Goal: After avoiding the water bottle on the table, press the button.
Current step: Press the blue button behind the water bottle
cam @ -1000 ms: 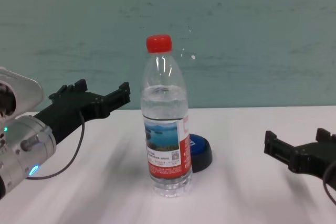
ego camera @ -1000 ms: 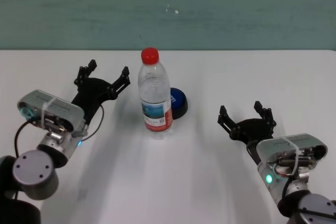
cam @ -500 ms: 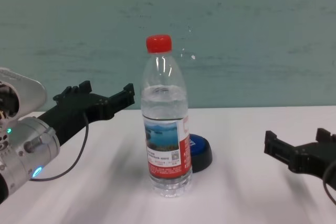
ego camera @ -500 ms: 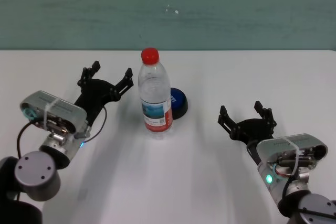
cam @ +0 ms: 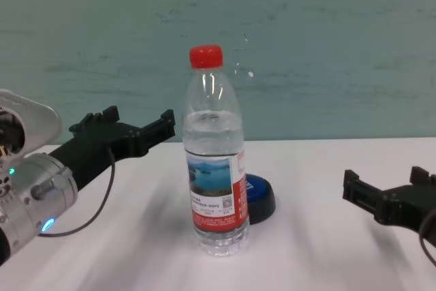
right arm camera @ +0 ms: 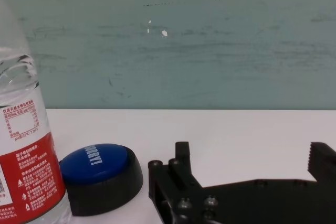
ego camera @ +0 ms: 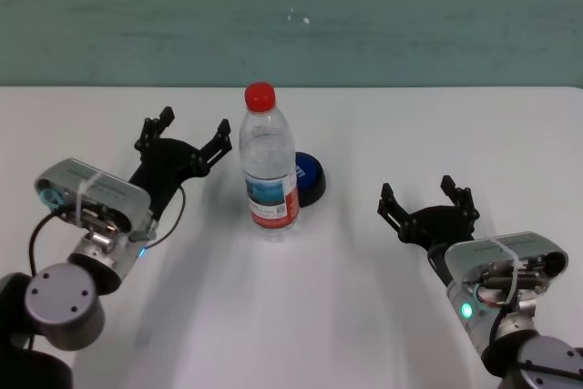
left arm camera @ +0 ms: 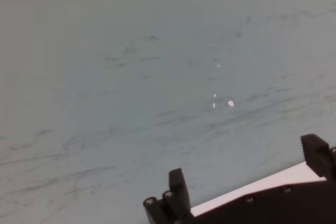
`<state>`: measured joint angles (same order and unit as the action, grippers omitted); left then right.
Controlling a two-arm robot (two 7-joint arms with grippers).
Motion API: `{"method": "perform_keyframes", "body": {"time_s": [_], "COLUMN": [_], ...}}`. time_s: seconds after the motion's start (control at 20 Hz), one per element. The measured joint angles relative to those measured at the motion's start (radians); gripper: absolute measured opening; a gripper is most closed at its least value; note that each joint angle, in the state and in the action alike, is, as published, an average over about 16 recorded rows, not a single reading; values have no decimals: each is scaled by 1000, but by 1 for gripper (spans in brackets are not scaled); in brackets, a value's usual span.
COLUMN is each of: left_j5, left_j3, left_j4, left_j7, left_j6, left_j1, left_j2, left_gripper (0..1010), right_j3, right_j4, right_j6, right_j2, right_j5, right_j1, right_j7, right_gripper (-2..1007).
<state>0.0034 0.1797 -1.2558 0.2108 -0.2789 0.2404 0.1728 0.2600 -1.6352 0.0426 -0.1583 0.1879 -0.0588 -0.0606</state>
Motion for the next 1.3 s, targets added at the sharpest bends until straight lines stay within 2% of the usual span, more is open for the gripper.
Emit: {"method": "perform_keyframes", "body": {"time_s": [0.25, 0.7, 1.05, 1.3], "left_j5": [-9, -54, -101, -131], "left_j3": [-14, -62, -108, -137], "left_j4": [-4, -42, -106, -156], "left_j7": [-5, -10, -9, -6], "left_j6": [17, 79, 122, 139], "left_j1": [1, -15, -56, -95], "left_j2": [1, 9, 23, 35], "left_gripper": [1010, 1010, 1010, 1010], "right_j3": [0, 0, 0, 0], "right_j4": [0, 0, 0, 0], "right_j6": [0, 0, 0, 0], "right_j2": [0, 0, 0, 0], "right_j5": [0, 0, 0, 0], "right_j1": [0, 0, 0, 0], "right_j7": [0, 0, 0, 0], "right_gripper": [1004, 1004, 1004, 1004]}}
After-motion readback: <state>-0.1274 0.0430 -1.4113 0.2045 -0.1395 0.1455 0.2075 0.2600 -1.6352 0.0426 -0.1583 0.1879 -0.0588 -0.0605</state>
